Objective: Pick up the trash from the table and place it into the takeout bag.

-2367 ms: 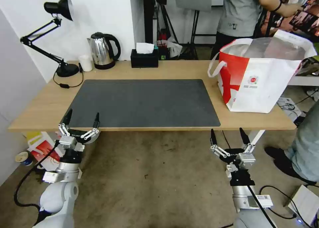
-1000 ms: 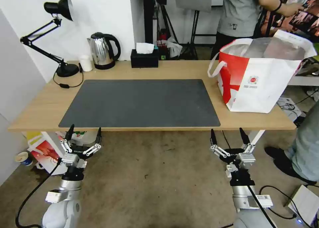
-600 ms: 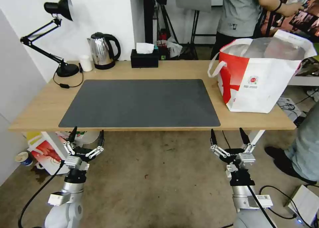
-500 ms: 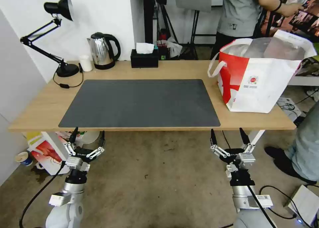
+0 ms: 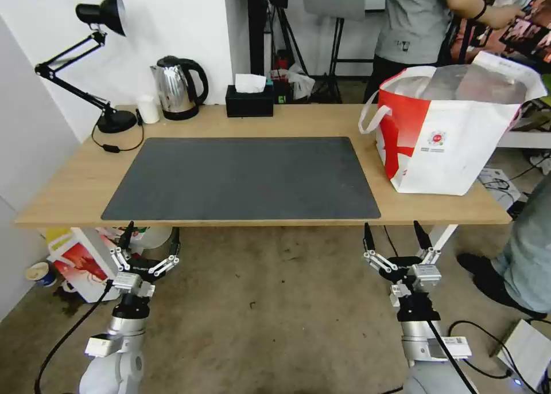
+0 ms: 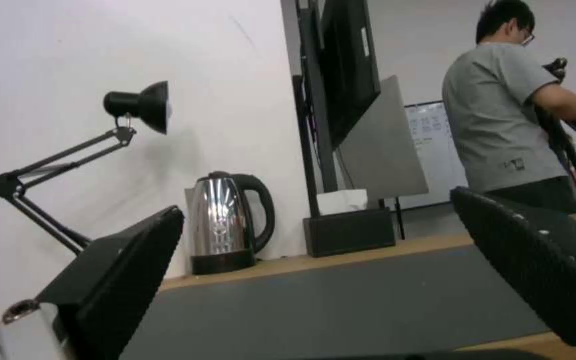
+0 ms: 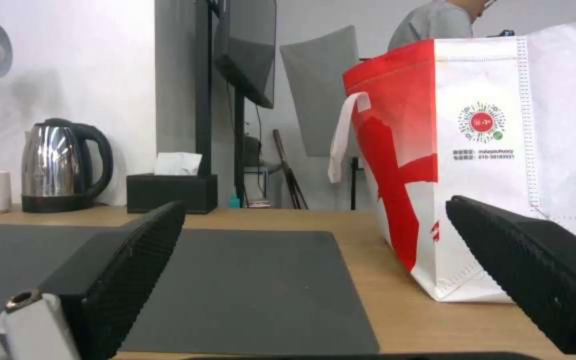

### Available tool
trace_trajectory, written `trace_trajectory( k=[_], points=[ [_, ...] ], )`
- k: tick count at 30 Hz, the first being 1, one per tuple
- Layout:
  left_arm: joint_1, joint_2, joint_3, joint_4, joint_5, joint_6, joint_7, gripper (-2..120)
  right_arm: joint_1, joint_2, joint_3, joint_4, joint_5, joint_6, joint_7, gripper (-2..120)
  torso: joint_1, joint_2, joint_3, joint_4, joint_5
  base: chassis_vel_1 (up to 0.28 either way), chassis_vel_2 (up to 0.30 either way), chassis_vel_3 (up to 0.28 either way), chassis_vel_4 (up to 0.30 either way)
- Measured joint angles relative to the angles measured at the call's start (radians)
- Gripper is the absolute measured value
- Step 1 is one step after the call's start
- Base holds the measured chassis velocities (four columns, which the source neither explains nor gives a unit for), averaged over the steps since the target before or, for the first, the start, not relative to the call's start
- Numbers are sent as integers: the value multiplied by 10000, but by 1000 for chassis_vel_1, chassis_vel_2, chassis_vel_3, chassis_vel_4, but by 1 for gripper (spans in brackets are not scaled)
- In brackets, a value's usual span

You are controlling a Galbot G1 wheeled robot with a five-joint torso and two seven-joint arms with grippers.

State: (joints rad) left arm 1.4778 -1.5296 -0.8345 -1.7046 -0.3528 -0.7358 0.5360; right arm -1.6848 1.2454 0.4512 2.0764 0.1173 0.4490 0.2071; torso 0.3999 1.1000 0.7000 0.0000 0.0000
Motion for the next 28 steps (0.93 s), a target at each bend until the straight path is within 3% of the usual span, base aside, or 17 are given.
trace_trajectory(
  k=[28],
  points=[
    [-287, -153, -26, 304, -421, -146, 120, 100, 0, 0, -1, 0, 0, 0, 0, 100, 0, 0, 0, 0, 0, 0, 0, 0, 0]
  ],
)
